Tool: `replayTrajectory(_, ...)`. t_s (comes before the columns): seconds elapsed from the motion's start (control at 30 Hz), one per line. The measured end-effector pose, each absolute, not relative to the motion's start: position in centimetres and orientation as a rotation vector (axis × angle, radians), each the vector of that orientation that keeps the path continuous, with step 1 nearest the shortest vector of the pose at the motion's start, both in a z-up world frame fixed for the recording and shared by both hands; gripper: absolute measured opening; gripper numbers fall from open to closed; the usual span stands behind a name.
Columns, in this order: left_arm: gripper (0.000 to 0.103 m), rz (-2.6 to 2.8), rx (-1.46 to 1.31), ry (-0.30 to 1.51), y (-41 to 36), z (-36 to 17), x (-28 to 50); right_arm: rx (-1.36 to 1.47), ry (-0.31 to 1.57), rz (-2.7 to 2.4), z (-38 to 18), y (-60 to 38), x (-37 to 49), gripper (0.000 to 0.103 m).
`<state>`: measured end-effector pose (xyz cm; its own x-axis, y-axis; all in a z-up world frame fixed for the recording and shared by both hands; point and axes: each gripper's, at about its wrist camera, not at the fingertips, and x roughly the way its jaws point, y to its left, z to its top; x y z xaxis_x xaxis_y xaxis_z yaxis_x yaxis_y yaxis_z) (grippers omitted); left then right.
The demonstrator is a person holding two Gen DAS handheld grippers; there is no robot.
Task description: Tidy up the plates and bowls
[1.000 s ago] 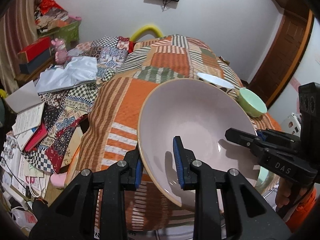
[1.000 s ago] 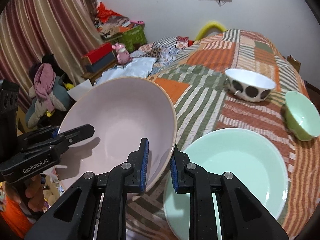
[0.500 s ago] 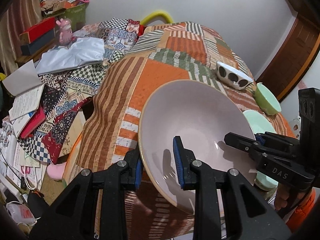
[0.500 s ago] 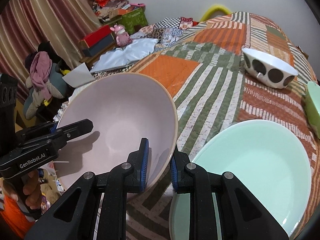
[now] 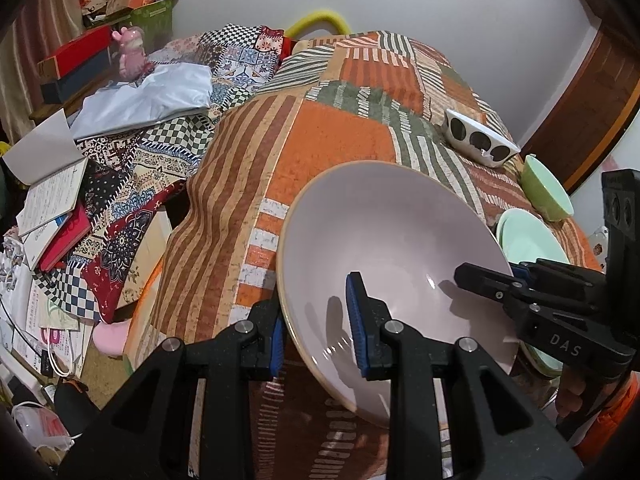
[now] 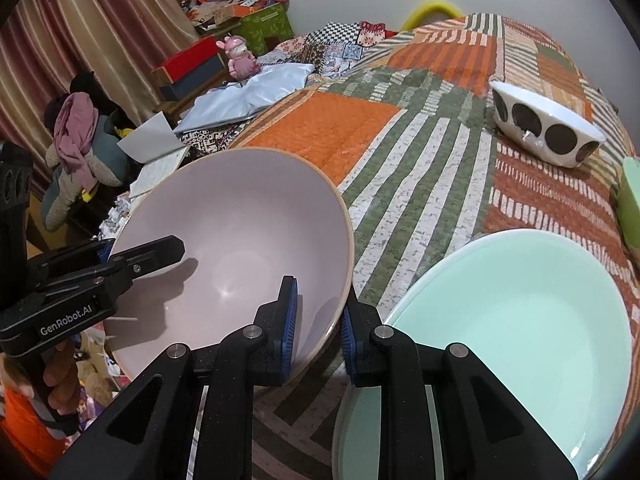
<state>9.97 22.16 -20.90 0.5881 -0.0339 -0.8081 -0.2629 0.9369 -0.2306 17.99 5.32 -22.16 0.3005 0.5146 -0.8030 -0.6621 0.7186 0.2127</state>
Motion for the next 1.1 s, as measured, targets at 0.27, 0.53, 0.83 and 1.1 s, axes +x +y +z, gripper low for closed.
replayTrajectory(0.27,0.027,0.184,-0.302,0.902,22.0,-19.2,9.4,-0.144,0.96,0.771,-21.0,4.0,18.2,0.019)
replayTrajectory(0.53,0.027,0.222,-0.26,0.849,21.2,-16.2,8.5,-0.128,0.905,0.75,-18.8,1.5,18.0,0.019)
replayTrajectory(0.83,0.038,0.181,-0.2,0.781,17.0,-12.5,9.0,-0.078,0.785,0.671,-15.3,-3.7,18.2,0.05)
replayTrajectory(1.1,0.06,0.1,-0.138,0.731,10.9,-9.9,11.5,-0.06,0.709,0.588,-13.0,-9.4,18.7,0.055)
